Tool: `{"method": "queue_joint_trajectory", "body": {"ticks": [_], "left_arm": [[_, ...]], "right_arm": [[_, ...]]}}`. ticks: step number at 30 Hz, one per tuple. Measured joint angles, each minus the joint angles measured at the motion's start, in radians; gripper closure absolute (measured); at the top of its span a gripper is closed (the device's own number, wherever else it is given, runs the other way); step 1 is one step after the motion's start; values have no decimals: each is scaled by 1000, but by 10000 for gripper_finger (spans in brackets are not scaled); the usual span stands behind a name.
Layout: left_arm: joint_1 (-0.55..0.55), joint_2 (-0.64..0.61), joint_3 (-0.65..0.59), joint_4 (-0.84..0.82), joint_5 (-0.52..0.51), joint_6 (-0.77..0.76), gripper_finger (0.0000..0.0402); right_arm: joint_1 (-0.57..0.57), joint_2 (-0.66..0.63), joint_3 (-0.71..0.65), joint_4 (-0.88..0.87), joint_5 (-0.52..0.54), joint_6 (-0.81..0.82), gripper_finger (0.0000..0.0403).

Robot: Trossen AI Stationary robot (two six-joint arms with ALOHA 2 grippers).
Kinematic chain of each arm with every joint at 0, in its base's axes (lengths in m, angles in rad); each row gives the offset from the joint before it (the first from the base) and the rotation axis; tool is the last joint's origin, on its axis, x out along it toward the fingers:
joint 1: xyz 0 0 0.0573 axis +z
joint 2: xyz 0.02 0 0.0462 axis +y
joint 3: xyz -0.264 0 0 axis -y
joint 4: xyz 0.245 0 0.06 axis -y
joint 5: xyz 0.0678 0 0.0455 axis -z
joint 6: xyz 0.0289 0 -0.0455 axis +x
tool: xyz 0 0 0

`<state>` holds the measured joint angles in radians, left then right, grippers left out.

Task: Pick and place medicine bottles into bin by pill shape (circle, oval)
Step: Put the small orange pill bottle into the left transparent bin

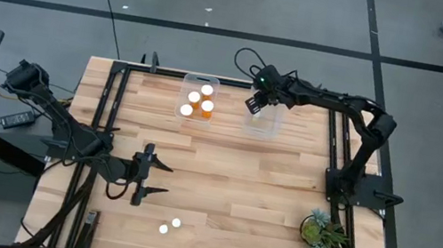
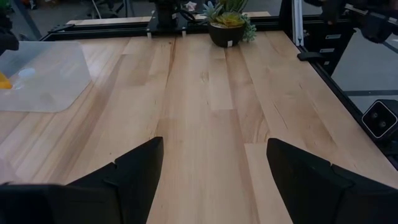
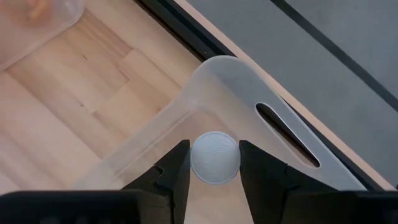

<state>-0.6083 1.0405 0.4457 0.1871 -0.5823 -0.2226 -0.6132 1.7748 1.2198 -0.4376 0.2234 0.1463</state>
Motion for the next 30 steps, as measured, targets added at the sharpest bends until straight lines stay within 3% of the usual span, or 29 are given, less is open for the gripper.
{"method": "queue_joint_trajectory", "body": {"ticks": [18, 30], "left_arm": [[0, 0, 0, 0, 0, 0, 108], [0, 0, 0, 0, 0, 0, 108]], "right_arm": [[-32, 0, -34, -2, -23, 111, 269], [-52, -2, -71, 11, 44, 136, 267]]}}
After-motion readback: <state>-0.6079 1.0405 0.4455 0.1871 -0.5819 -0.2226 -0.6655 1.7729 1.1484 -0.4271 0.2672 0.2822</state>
